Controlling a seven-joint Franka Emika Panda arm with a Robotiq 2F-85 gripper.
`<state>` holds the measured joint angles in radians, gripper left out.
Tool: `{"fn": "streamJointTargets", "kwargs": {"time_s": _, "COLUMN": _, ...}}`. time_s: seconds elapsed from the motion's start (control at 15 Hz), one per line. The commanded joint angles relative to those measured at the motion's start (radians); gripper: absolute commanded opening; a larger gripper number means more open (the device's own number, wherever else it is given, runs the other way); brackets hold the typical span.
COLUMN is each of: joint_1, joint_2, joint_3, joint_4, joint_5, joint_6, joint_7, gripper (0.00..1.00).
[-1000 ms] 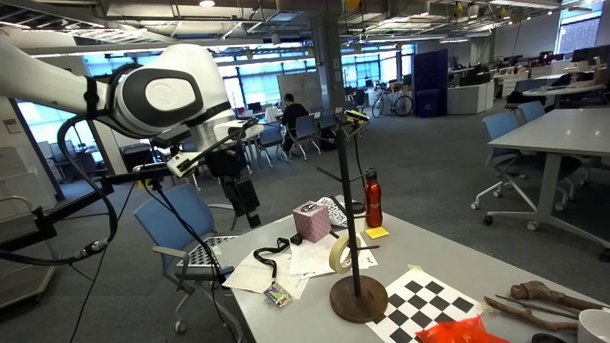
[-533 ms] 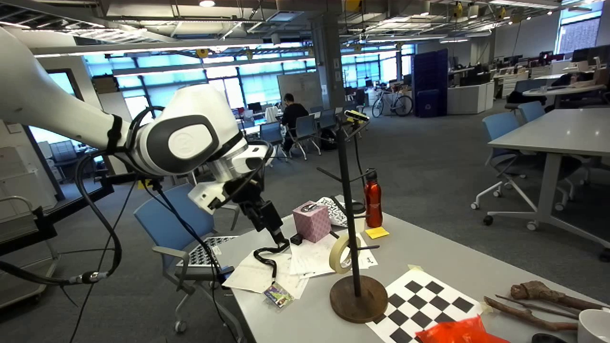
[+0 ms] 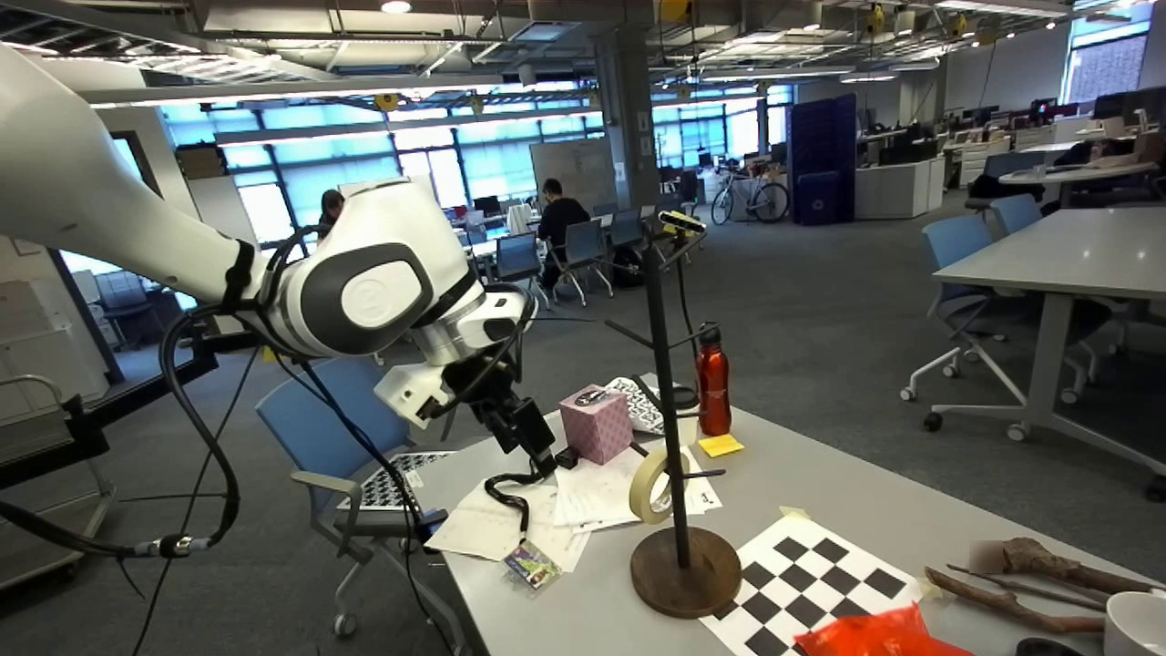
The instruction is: Put the masking tape on the table
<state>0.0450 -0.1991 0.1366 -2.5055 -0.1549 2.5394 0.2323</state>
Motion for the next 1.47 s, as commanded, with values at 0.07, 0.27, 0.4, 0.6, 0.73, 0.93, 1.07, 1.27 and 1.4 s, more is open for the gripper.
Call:
{"fn": "streamJointTargets", "kwargs": {"time_s": 0.07, "joint_1": -0.002, "joint_2": 0.024, "joint_3": 0.000, "joint_4": 0.000, "joint_5": -0.009, "joint_6": 0.023, "joint_7": 0.010, "gripper": 1.00}}
{"fn": "streamJointTargets", "kwargs": {"time_s": 0.27, "joint_1": -0.005, "joint_2": 0.075, "joint_3": -0.001, "joint_4": -0.005, "joint_5": -0.026, "joint_6": 0.104, "joint_7": 0.012, "gripper": 1.00}}
{"fn": "streamJointTargets", "kwargs": {"time_s": 0.4, "joint_1": -0.009, "joint_2": 0.112, "joint_3": -0.001, "joint_4": -0.006, "joint_5": -0.053, "joint_6": 0.159, "joint_7": 0.021, "gripper": 1.00}}
{"fn": "streamJointTargets", "kwargs": {"time_s": 0.6, "joint_1": -0.013, "joint_2": 0.168, "joint_3": -0.010, "joint_4": 0.004, "joint_5": -0.110, "joint_6": 0.224, "joint_7": 0.044, "gripper": 1.00}}
{"fn": "streamJointTargets", "kwargs": {"time_s": 0.73, "joint_1": -0.017, "joint_2": 0.201, "joint_3": -0.026, "joint_4": 0.014, "joint_5": -0.157, "joint_6": 0.260, "joint_7": 0.068, "gripper": 1.00}}
{"fn": "streamJointTargets", "kwargs": {"time_s": 0.93, "joint_1": -0.032, "joint_2": 0.244, "joint_3": -0.050, "joint_4": 0.035, "joint_5": -0.246, "joint_6": 0.297, "joint_7": 0.116, "gripper": 1.00}}
{"fn": "streamJointTargets", "kwargs": {"time_s": 1.07, "joint_1": -0.037, "joint_2": 0.269, "joint_3": -0.069, "joint_4": 0.051, "joint_5": -0.289, "joint_6": 0.313, "joint_7": 0.142, "gripper": 1.00}}
{"fn": "streamJointTargets", "kwargs": {"time_s": 1.27, "joint_1": -0.032, "joint_2": 0.297, "joint_3": -0.088, "joint_4": 0.079, "joint_5": -0.318, "joint_6": 0.320, "joint_7": 0.177, "gripper": 1.00}}
{"fn": "streamJointTargets", "kwargs": {"time_s": 1.4, "joint_1": -0.031, "joint_2": 0.270, "joint_3": -0.081, "joint_4": 0.049, "joint_5": -0.278, "joint_6": 0.300, "joint_7": 0.134, "gripper": 1.00}}
